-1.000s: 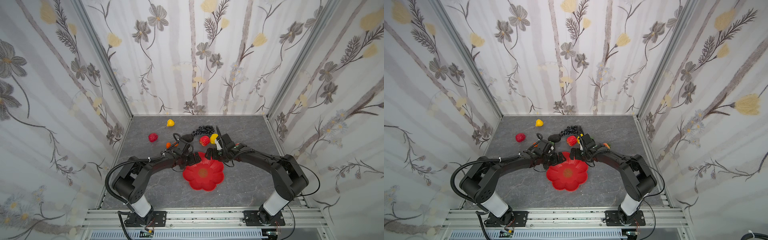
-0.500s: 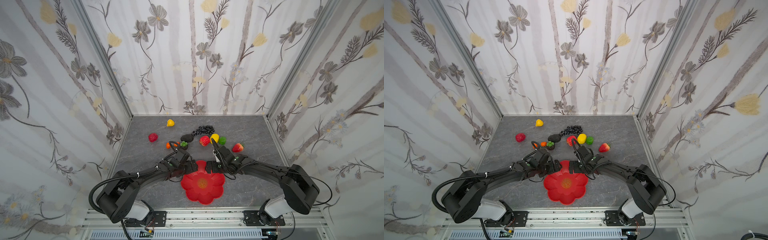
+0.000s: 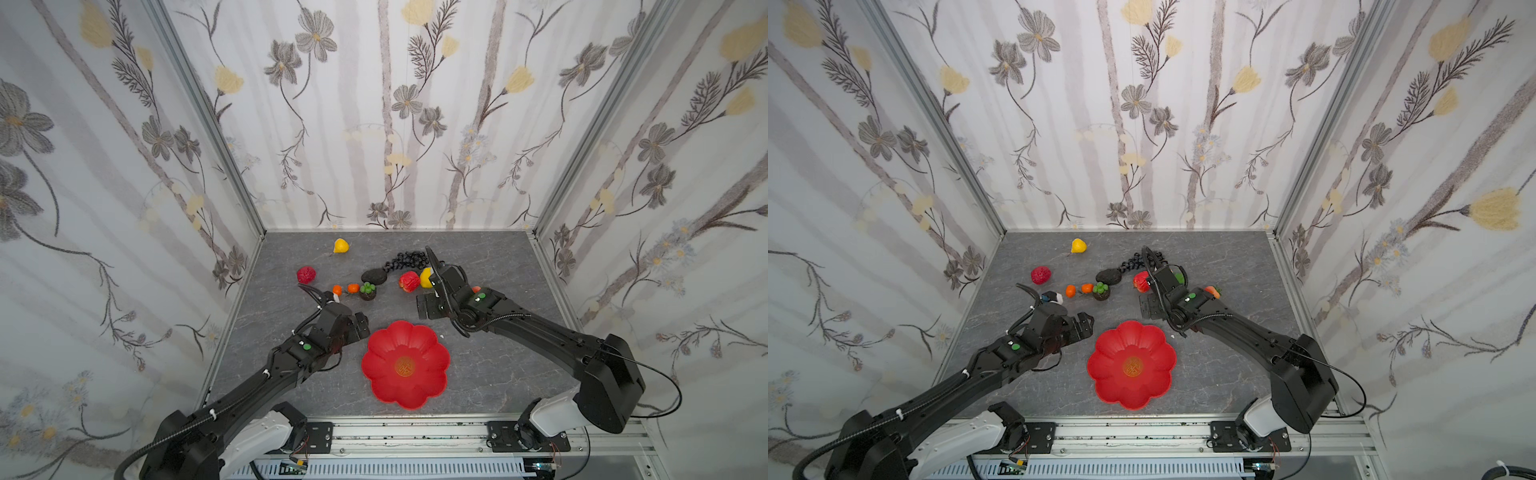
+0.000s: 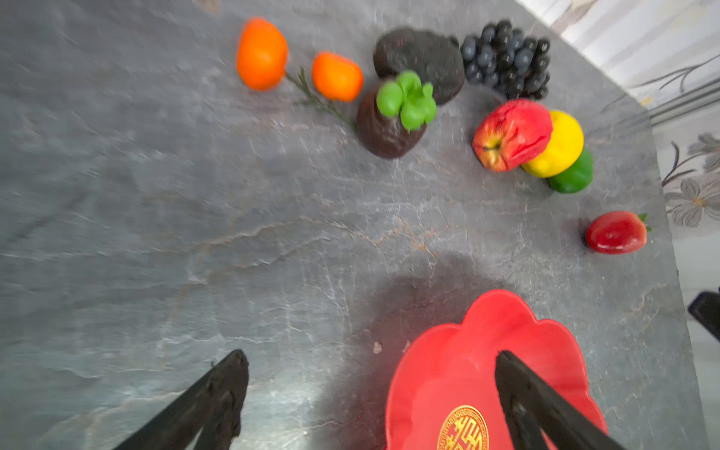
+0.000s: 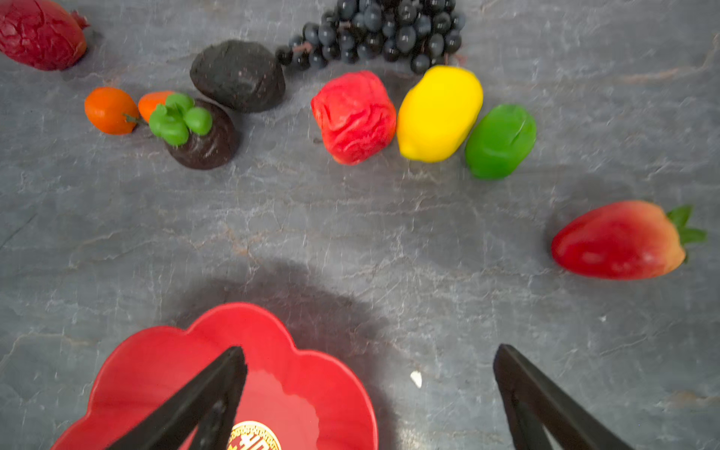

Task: Arrange fruit in a fruit bowl
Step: Move the fruit bowl to the bottom-center of the table, then pick up the fruit from the top-center of the table.

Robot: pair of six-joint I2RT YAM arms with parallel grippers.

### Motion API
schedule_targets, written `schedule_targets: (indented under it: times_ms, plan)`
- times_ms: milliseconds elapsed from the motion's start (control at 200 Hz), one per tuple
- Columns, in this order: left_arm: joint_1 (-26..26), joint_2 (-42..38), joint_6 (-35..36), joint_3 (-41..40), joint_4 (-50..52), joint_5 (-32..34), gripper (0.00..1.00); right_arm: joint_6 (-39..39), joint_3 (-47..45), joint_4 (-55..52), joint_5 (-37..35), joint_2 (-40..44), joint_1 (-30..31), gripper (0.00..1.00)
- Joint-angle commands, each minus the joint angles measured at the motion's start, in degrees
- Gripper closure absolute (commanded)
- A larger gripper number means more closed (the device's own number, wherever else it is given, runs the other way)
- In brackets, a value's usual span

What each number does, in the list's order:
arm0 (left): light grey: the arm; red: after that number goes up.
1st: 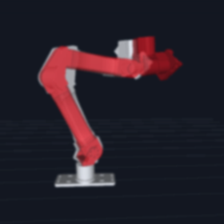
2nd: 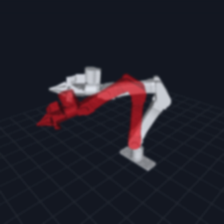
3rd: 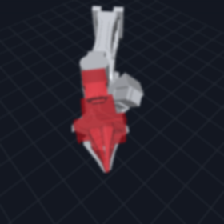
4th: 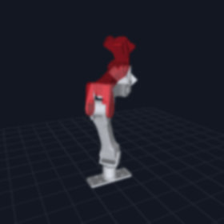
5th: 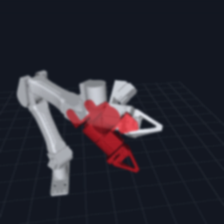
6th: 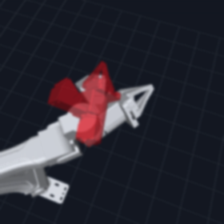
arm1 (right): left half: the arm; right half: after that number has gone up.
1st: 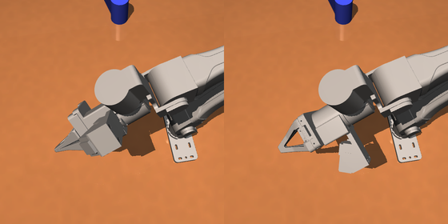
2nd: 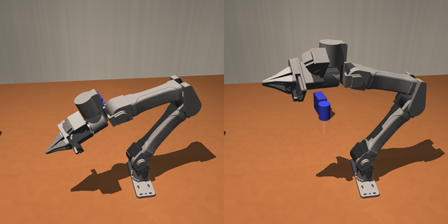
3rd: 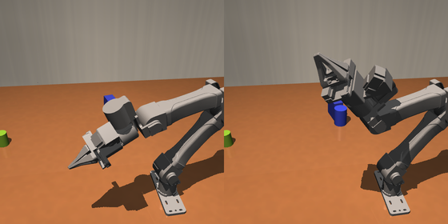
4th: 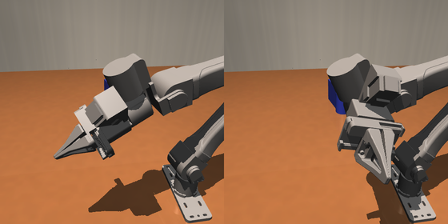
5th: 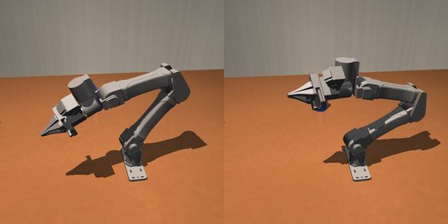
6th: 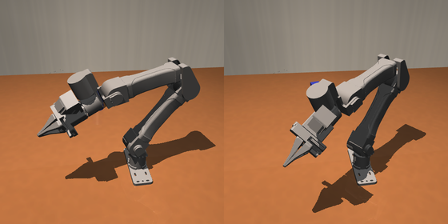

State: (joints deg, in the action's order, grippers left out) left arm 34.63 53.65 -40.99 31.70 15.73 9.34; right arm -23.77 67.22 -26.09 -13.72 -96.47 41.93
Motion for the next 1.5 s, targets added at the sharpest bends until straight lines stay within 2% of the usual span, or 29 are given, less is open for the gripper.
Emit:
schedule_targets:
  times_ms: [0,250,555,899,1144,1494]
  plan:
    - [-0.35,-8.18,5.02,-2.93,2.21,7.58,0.00,5.45,5.49,-1.38,-1.32,-4.18,-0.88,0.01]
    - [-0.61,-27.34,8.93,-12.03,1.39,9.72,0.00,8.96,21.63,-6.32,1.89,-16.39,-2.83,0.01]
    - [-0.65,-39.95,13.21,-17.91,0.80,7.60,0.00,9.71,35.24,-11.06,4.74,-27.90,-3.96,0.01]
    - [-0.63,-42.21,14.02,-18.69,1.39,6.57,0.00,9.46,42.29,-12.03,6.65,-36.73,-5.26,0.04]
    - [-0.65,-42.12,14.19,-18.92,0.73,6.38,0.00,10.83,46.62,-13.00,5.02,-41.26,-5.35,0.06]
    - [-0.64,-41.79,14.36,-19.01,0.26,6.28,0.00,11.34,50.67,-14.72,4.37,-45.49,-5.59,0.13]
